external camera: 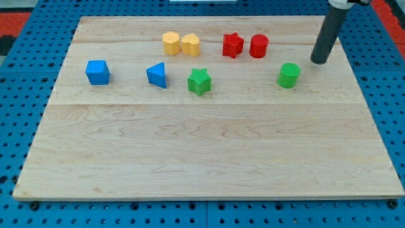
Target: Move your arm towards the top right
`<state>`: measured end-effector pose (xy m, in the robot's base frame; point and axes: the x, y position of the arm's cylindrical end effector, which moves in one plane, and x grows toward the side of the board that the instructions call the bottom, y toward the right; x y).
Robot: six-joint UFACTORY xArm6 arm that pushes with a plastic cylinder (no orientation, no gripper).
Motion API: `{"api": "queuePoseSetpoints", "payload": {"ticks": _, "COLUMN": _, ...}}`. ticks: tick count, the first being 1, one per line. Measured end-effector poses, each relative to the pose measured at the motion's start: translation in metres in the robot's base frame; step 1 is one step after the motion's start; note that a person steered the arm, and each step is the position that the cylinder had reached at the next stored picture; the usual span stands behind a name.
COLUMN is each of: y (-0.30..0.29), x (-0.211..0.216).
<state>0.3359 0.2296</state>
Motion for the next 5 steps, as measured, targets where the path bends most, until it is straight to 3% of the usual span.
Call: {"api": "queuePoseSetpoints", "payload": {"ticks": 5, "y": -0.0057, "x": -0.0012}}
